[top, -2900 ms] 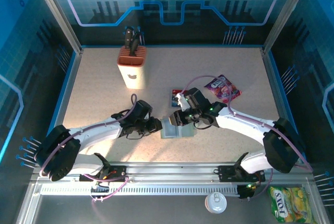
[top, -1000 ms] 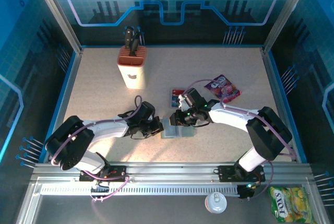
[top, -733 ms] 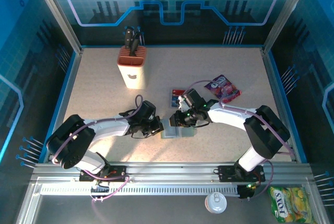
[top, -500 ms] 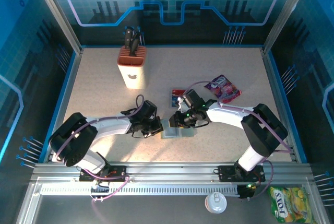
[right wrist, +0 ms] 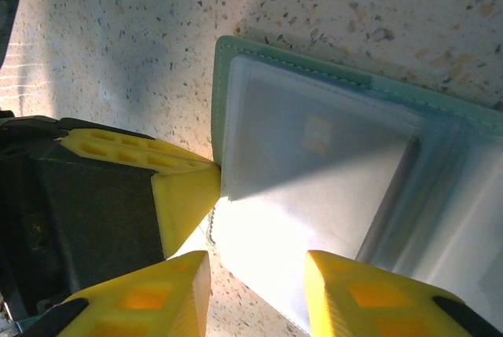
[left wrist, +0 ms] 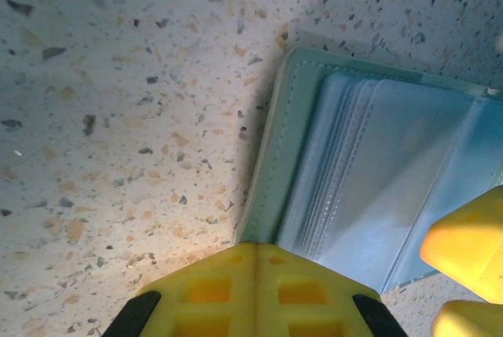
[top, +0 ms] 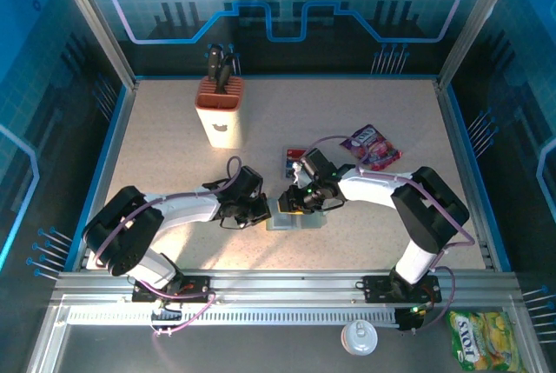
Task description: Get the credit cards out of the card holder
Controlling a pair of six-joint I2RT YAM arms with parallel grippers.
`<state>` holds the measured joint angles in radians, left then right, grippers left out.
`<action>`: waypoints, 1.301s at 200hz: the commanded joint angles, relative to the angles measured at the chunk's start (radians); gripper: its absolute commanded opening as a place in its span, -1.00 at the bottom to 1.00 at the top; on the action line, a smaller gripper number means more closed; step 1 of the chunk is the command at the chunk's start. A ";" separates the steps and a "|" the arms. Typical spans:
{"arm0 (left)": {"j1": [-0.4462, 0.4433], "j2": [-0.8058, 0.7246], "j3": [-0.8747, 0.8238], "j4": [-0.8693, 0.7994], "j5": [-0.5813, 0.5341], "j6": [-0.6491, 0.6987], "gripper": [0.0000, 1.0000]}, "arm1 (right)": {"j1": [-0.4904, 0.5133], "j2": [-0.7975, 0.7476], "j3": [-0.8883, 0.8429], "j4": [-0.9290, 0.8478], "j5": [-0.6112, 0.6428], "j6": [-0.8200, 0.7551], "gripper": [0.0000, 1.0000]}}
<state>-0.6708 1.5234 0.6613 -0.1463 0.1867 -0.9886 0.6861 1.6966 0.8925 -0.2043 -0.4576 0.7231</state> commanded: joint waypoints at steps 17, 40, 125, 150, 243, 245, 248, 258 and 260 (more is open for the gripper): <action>-0.005 0.018 0.026 -0.053 -0.024 0.023 -1.00 | -0.007 0.024 0.026 0.009 -0.028 0.017 -0.21; -0.005 0.017 0.024 -0.055 -0.024 0.023 -1.00 | -0.006 0.033 0.022 0.020 -0.039 0.023 -0.21; -0.006 0.003 0.014 -0.056 -0.034 0.020 -1.00 | 0.003 0.059 0.019 0.017 -0.045 0.032 -0.23; -0.005 0.001 0.014 -0.060 -0.038 0.022 -1.00 | 0.003 0.050 0.029 -0.053 0.009 0.010 -0.23; -0.006 -0.025 0.015 -0.082 -0.055 0.025 -1.00 | -0.019 0.004 0.019 -0.110 0.052 -0.031 -0.23; -0.005 -0.026 0.015 -0.082 -0.057 0.025 -1.00 | -0.019 0.003 0.019 -0.109 0.051 -0.032 -0.23; -0.005 -0.029 0.015 -0.084 -0.059 0.024 -1.00 | -0.020 0.004 0.019 -0.109 0.050 -0.033 -0.23; -0.005 -0.036 0.018 -0.095 -0.065 0.028 -1.00 | -0.020 0.001 0.014 -0.106 0.049 -0.033 -0.23; -0.005 -0.037 0.019 -0.097 -0.066 0.029 -1.00 | -0.020 0.000 0.012 -0.105 0.049 -0.033 -0.23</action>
<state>-0.6708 1.5181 0.6662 -0.1699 0.1631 -0.9878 0.6815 1.7199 0.9085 -0.2802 -0.4164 0.7082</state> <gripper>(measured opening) 0.056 0.386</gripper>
